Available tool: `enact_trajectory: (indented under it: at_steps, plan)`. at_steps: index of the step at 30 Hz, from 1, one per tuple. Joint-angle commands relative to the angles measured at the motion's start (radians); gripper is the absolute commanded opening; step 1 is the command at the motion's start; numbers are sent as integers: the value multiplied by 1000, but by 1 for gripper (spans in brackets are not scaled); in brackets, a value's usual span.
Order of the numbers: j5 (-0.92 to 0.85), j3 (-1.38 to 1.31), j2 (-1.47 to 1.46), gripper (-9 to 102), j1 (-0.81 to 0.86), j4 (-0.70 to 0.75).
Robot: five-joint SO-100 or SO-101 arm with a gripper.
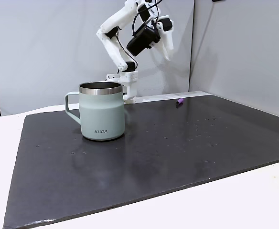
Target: Grasp a pengrip and put it in the cup.
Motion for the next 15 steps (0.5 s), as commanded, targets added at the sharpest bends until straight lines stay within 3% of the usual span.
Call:
enact_trajectory:
  at_steps: [1,10,15]
  plan:
    - [38,-66,-46,4,-48,6]
    - [147,-40,-184,11,-183,-60]
    - [256,-44,-305,26,-284,-87]
